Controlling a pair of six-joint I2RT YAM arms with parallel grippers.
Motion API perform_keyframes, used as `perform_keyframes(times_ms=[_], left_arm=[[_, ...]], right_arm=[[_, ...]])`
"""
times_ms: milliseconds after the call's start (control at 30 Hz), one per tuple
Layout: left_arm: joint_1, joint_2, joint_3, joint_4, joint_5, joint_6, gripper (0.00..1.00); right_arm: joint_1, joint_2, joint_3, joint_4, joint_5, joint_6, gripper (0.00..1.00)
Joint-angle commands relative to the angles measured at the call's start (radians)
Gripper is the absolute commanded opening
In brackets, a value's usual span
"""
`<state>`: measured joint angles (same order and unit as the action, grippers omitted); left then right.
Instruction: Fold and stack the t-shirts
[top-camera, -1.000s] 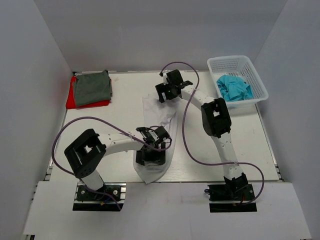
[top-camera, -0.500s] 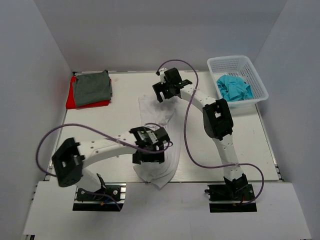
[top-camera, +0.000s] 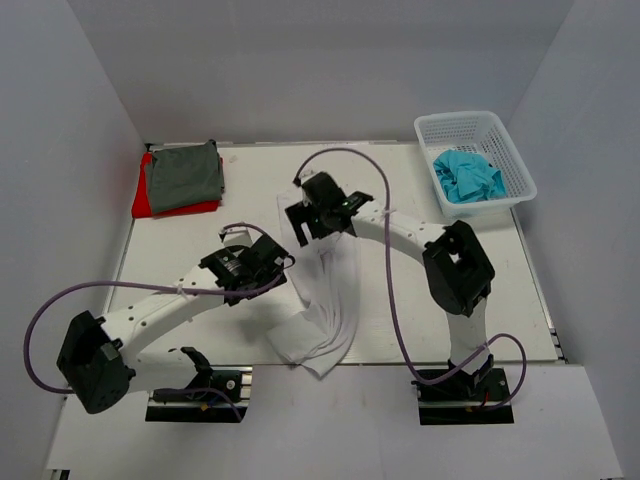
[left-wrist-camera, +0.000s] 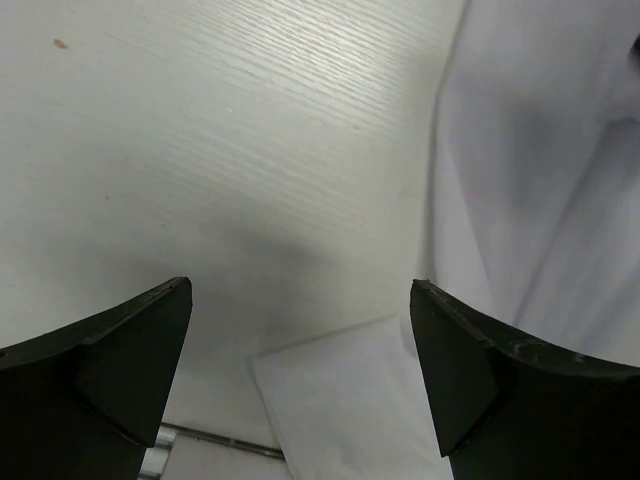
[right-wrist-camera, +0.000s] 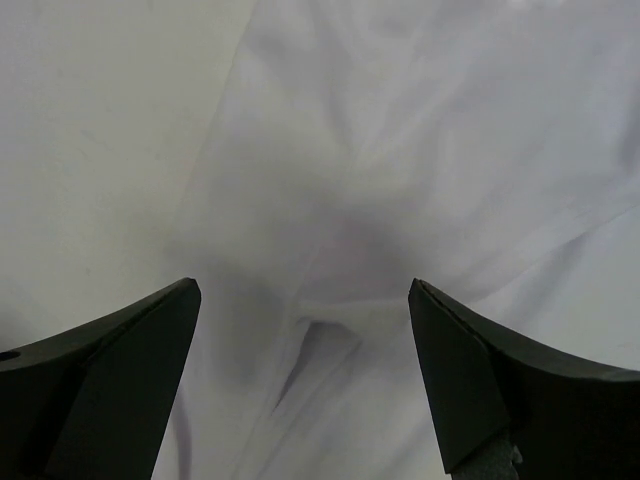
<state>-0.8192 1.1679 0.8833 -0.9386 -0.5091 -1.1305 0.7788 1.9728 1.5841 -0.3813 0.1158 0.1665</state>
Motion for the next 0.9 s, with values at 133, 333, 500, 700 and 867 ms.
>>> perform_keyframes(times_ms=[133, 333, 500, 700, 867], left_arm=[[0.158, 0.055, -0.007, 0.191, 0.089, 0.162, 1.00], [0.233, 0.078, -0.038, 0.241, 0.197, 0.255, 1.00], [0.270, 0.087, -0.038, 0.250, 0.248, 0.310, 1.00], [0.281, 0.098, -0.052, 0.290, 0.339, 0.356, 1.00], [0.281, 0.118, -0.090, 0.313, 0.441, 0.379, 1.00]], right_arm=[[0.040, 0.095, -0.027, -0.102, 0.163, 0.182, 0.90], [0.024, 0.221, 0.058, -0.142, 0.180, 0.225, 0.90], [-0.041, 0.396, 0.233, -0.171, 0.145, 0.228, 0.90], [-0.125, 0.544, 0.527, -0.136, 0.084, 0.116, 0.90], [-0.151, 0.502, 0.562, -0.003, -0.034, 0.044, 0.90]])
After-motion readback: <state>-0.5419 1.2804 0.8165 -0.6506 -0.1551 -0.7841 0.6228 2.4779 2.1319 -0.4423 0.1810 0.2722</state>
